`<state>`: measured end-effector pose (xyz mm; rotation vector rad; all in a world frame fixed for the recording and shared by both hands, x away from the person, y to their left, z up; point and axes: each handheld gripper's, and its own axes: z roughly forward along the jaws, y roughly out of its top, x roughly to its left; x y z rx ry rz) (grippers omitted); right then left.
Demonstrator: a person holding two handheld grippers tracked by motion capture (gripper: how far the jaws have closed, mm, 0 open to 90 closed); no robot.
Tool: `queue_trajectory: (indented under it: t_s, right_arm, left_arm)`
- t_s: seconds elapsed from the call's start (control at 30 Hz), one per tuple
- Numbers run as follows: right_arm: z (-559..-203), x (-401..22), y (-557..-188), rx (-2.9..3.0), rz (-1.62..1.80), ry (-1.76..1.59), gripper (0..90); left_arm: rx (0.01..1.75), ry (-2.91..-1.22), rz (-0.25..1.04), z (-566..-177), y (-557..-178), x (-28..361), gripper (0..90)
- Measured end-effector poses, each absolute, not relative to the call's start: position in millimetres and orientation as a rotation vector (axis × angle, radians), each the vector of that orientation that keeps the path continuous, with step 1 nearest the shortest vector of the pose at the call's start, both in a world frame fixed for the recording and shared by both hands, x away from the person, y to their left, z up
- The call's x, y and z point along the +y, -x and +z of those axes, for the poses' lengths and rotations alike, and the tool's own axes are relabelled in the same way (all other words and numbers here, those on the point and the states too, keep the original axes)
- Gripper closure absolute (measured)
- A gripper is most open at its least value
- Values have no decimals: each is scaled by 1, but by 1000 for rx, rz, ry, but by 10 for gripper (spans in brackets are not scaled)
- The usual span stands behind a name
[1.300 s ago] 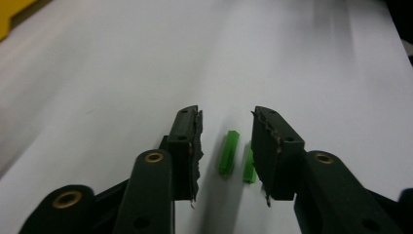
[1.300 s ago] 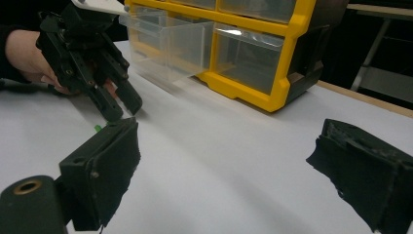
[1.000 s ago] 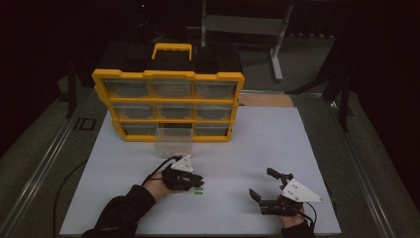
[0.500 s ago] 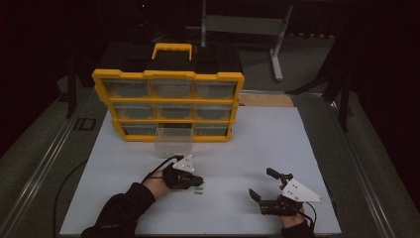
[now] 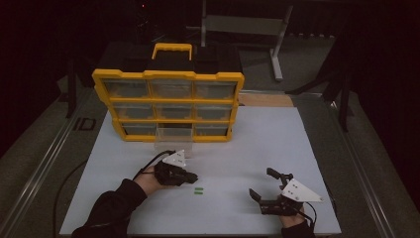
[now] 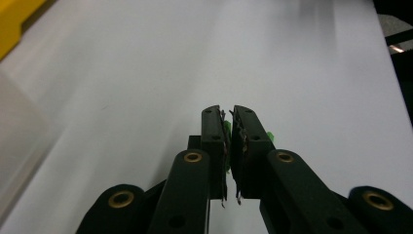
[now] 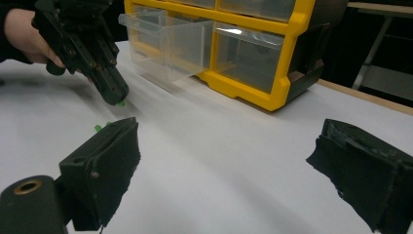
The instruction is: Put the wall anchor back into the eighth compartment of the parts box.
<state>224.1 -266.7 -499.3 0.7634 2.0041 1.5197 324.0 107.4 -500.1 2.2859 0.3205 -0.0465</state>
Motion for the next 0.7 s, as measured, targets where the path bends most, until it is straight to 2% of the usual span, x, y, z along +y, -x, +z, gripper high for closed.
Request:
queue_trajectory:
  t_s: [0.7]
  right_arm:
    - [-499,-267,-225,2003,1517,-764,86]
  left_arm:
    - [252,-2222,-12,-429,-328,153,848]
